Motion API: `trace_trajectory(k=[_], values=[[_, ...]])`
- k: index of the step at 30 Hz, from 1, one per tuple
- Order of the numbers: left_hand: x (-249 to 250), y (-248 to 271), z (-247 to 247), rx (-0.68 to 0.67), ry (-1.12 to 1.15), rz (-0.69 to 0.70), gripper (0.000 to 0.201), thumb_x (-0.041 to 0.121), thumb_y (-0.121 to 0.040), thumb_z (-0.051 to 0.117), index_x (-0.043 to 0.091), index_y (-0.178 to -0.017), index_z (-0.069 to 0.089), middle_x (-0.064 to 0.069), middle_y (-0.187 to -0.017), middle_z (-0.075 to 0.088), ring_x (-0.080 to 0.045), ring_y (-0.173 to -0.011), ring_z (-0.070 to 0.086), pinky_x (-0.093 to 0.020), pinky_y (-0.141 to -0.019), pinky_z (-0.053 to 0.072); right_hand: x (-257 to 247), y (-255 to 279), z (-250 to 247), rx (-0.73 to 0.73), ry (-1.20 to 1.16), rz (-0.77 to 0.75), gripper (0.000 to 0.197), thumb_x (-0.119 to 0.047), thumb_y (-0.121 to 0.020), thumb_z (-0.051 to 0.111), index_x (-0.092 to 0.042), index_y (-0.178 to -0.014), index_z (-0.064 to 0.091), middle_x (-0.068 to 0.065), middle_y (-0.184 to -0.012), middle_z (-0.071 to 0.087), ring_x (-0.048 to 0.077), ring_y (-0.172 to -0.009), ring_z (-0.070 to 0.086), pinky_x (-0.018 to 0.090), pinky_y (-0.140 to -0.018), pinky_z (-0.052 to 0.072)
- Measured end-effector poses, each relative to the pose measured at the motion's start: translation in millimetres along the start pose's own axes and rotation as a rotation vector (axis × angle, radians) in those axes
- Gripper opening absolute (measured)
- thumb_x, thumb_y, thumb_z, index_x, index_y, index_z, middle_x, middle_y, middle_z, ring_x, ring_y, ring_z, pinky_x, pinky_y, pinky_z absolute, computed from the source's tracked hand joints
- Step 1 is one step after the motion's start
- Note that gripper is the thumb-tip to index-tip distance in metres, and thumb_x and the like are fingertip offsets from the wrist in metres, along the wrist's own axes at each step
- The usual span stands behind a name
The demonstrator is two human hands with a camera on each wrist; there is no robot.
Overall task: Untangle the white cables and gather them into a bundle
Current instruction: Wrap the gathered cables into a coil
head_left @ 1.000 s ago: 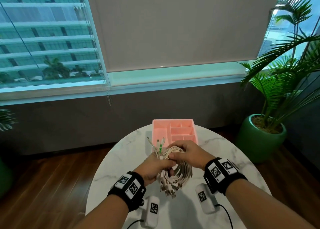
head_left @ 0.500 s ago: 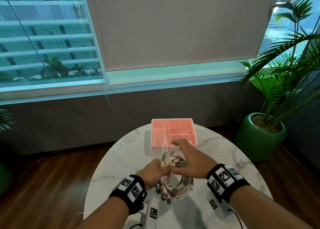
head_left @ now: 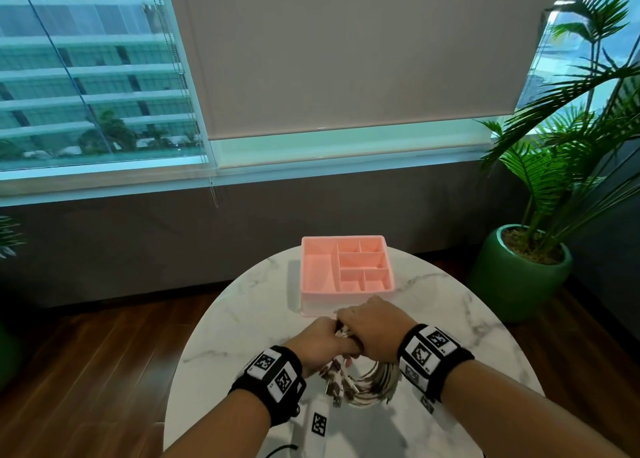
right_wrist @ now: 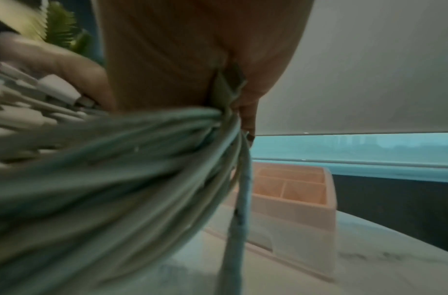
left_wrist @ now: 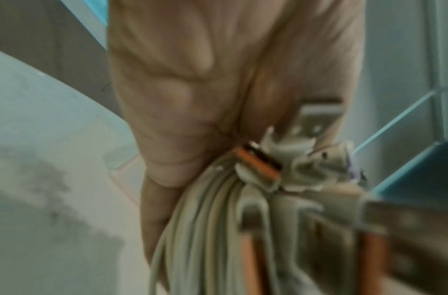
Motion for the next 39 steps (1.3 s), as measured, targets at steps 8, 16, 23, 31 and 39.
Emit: trace_trajectory(k=[8, 16, 23, 31, 39], values=[[2, -12, -11, 0.114, -0.033, 0.086, 0.039, 0.008, -0.086, 0.075, 0.004, -0.118, 0.052, -0.003, -0.080, 0.069, -0.006, -0.051, 0.056, -0.020, -0.049, 0.044, 45, 16, 21, 0.028, -0.419, 0.363, 0.012, -0.026, -0.075, 0.060, -0.028, -0.072, 0.049, -0.005, -0.076, 0.063, 0.020, -0.073, 0.060, 0.028, -0.059, 0.044], [-4, -32, -28, 0.325, 0.105, 0.153, 0.042, 0.048, -0.086, 0.074, 0.015, -0.110, 0.064, -0.007, -0.108, 0.072, -0.019, -0.093, 0.071, -0.037, -0.080, 0.061, 89, 40, 56, 0.087, -0.656, 0.640, 0.006, -0.024, -0.073, 0.062, -0.024, -0.075, 0.056, -0.002, -0.079, 0.063, 0.022, -0.078, 0.061, 0.030, -0.066, 0.046], [-60, -52, -45, 0.419, 0.188, -0.036, 0.016, 0.019, -0.100, 0.062, 0.003, -0.102, 0.066, -0.007, -0.097, 0.072, -0.020, -0.080, 0.068, -0.036, -0.066, 0.049, 151, 86, 86, 0.273, -0.804, 1.060, 0.009, -0.023, -0.076, 0.067, -0.016, -0.077, 0.062, 0.006, -0.077, 0.066, 0.031, -0.077, 0.063, 0.031, -0.067, 0.047], [-105, -93, -34, 0.413, 0.197, -0.180, 0.021, 0.016, -0.095, 0.068, 0.004, -0.111, 0.060, -0.008, -0.083, 0.065, -0.023, -0.072, 0.061, -0.029, -0.054, 0.043, 173, 106, 125, 0.372, -0.974, 1.298, 0.009, -0.016, -0.076, 0.069, -0.010, -0.077, 0.062, 0.015, -0.081, 0.066, 0.035, -0.077, 0.061, 0.032, -0.068, 0.046], [-105, -139, -9, 0.491, 0.615, -0.211, 0.028, 0.027, -0.098, 0.067, 0.006, -0.115, 0.065, -0.009, -0.107, 0.071, -0.029, -0.095, 0.072, -0.042, -0.078, 0.060, 164, 94, 158, 0.347, -1.065, 1.327, 0.009, -0.016, -0.074, 0.067, -0.007, -0.077, 0.065, 0.014, -0.077, 0.068, 0.035, -0.074, 0.065, 0.034, -0.066, 0.052]])
Point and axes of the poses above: each hand's wrist, its own y-axis away from the middle knuckle, its own z-axis out of the palm, x = y × z, the point moved 8 cm from there along -y, towards the middle knuckle
